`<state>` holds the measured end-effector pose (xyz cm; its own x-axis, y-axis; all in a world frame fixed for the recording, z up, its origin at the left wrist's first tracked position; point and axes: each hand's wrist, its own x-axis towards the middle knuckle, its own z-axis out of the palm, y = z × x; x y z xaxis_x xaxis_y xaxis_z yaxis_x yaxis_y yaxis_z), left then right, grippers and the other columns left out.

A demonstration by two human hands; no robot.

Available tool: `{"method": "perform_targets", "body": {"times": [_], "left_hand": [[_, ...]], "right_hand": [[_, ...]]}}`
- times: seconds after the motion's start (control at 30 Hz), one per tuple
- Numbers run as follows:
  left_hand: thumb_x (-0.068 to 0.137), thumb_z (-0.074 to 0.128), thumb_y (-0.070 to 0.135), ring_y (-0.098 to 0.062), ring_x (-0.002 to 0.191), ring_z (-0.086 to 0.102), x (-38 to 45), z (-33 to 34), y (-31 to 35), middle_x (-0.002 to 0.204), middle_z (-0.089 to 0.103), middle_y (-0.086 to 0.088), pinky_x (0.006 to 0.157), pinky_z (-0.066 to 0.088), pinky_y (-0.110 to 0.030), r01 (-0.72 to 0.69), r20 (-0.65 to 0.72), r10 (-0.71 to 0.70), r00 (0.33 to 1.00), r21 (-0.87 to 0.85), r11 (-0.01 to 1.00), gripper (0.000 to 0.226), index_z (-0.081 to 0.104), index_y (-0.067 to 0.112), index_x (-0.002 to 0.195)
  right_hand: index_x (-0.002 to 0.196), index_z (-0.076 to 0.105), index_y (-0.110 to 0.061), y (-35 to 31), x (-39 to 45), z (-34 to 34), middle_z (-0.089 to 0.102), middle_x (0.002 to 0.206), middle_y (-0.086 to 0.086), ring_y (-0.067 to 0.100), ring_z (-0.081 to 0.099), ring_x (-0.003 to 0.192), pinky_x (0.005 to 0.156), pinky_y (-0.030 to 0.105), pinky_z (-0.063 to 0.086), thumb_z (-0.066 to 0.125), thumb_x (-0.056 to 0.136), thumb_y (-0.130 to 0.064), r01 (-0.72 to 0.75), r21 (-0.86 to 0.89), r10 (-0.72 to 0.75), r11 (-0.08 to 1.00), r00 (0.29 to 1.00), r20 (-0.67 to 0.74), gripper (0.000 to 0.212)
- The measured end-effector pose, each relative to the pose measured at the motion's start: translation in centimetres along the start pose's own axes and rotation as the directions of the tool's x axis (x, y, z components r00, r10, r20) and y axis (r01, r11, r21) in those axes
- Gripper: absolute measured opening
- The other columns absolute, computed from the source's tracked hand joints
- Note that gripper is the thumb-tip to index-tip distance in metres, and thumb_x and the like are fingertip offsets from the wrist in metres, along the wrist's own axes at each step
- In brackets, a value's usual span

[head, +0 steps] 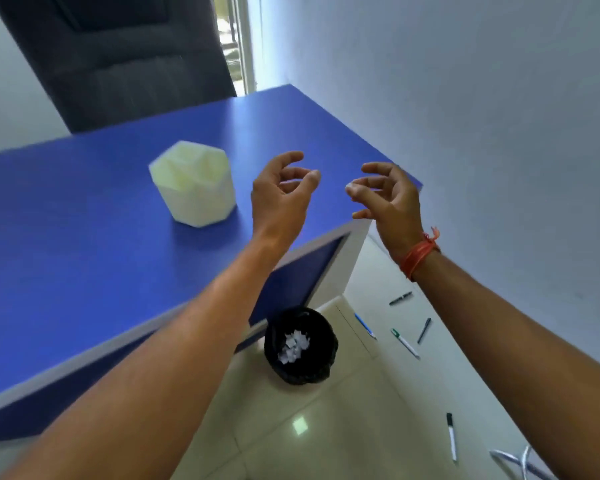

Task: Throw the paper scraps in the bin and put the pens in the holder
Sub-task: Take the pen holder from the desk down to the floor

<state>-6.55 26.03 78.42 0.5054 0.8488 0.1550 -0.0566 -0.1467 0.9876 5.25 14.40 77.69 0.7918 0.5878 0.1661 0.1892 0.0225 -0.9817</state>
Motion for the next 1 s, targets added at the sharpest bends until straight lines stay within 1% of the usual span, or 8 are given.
{"method": "perform_targets", "body": {"times": [0.1, 0.2, 0.3, 0.4, 0.67, 0.73, 0.87, 1.0], "left_hand": [[0.088, 0.073, 0.02, -0.005, 0.077, 0.069, 2.7, -4.9, 2.6, 0.089, 0.069, 0.007, 0.076, 0.061, -0.036, 0.043, -0.076, -0.039, 0.996, 0.051, 0.998, 0.033, 0.065, 0.017, 0.12], [0.087, 0.073, 0.018, -0.008, 0.078, 0.069, 5.5, -10.9, 3.6, 0.088, 0.069, 0.005, 0.079, 0.06, -0.041, 0.086, -0.166, -0.072, 0.984, 0.081, 0.993, 0.034, 0.067, 0.011, 0.119], [0.084, 0.072, 0.023, -0.015, 0.085, 0.072, 7.8, -15.2, 3.4, 0.089, 0.073, 0.005, 0.084, 0.061, -0.046, 0.118, -0.232, -0.082, 0.969, 0.148, 0.982, 0.033, 0.068, 0.018, 0.116], [0.084, 0.073, 0.026, -0.017, 0.092, 0.072, 9.8, -18.1, 2.5, 0.098, 0.074, -0.002, 0.084, 0.062, -0.042, 0.126, -0.259, -0.074, 0.963, 0.192, 0.973, 0.036, 0.067, 0.017, 0.118], [0.085, 0.075, 0.03, -0.019, 0.115, 0.061, 12.7, -20.4, -1.0, 0.124, 0.067, -0.001, 0.097, 0.054, -0.039, 0.165, -0.224, -0.109, 0.968, 0.251, 0.954, 0.039, 0.066, 0.019, 0.122], [0.085, 0.075, 0.03, -0.019, 0.118, 0.06, 13.0, -20.4, -1.5, 0.13, 0.064, -0.001, 0.097, 0.053, -0.038, 0.176, -0.211, -0.123, 0.97, 0.258, 0.95, 0.042, 0.065, 0.019, 0.124], [0.084, 0.075, 0.03, -0.018, 0.12, 0.058, 13.6, -19.3, -1.7, 0.134, 0.061, 0.0, 0.097, 0.051, -0.036, 0.185, -0.189, -0.141, 0.972, 0.243, 0.952, 0.044, 0.064, 0.02, 0.126], [0.085, 0.075, 0.028, -0.018, 0.12, 0.057, 13.8, -16.9, -1.1, 0.134, 0.061, -0.001, 0.097, 0.051, -0.035, 0.158, -0.158, -0.125, 0.979, 0.218, 0.963, 0.046, 0.062, 0.019, 0.128]], "right_hand": [[0.116, 0.06, -0.015, -3.3, 1.7, 5.1, 0.069, 0.101, 0.008, 0.027, 0.071, 0.093, 0.069, 0.039, 0.061, 0.077, 0.074, -0.033, 0.0, -0.037, 0.003, 0.999, 0.997, 0.082, 0.048], [0.116, 0.06, -0.019, -4.9, 3.0, 11.6, 0.067, 0.106, 0.006, 0.024, 0.069, 0.093, 0.074, 0.042, 0.061, 0.081, 0.073, -0.036, 0.025, -0.12, -0.001, 0.992, 0.982, 0.189, 0.051], [0.121, 0.059, -0.016, -4.6, 4.0, 16.4, 0.064, 0.113, 0.006, 0.023, 0.065, 0.098, 0.083, 0.038, 0.058, 0.084, 0.073, -0.031, 0.064, -0.25, 0.005, 0.966, 0.964, 0.267, 0.056], [0.124, 0.058, -0.016, -3.0, 4.8, 20.2, 0.054, 0.124, 0.01, 0.024, 0.057, 0.108, 0.094, 0.033, 0.049, 0.087, 0.068, -0.027, 0.102, -0.443, 0.053, 0.891, 0.945, 0.324, 0.064], [0.107, 0.066, -0.018, 1.1, 5.3, 24.3, 0.019, 0.152, 0.01, 0.035, 0.041, 0.132, 0.11, 0.038, 0.041, 0.089, 0.059, -0.038, 0.05, -0.645, 0.161, 0.763, 0.951, 0.264, 0.058], [0.102, 0.069, -0.013, 1.2, 5.2, 24.3, 0.028, 0.149, 0.009, 0.031, 0.046, 0.128, 0.105, 0.036, 0.045, 0.089, 0.06, -0.042, 0.012, -0.646, 0.209, 0.763, 0.941, 0.265, 0.054], [0.089, 0.071, -0.011, 1.6, 5.2, 23.5, 0.054, 0.116, 0.004, 0.022, 0.056, 0.101, 0.078, 0.027, 0.048, 0.089, 0.058, -0.047, -0.005, -0.61, 0.186, 0.793, 0.954, 0.233, 0.051], [0.086, 0.069, -0.014, 1.1, 5.2, 21.1, 0.057, 0.112, 0.003, 0.019, 0.056, 0.098, 0.079, 0.028, 0.051, 0.087, 0.058, -0.051, -0.002, -0.577, 0.13, 0.817, 0.975, 0.181, 0.05]]}}
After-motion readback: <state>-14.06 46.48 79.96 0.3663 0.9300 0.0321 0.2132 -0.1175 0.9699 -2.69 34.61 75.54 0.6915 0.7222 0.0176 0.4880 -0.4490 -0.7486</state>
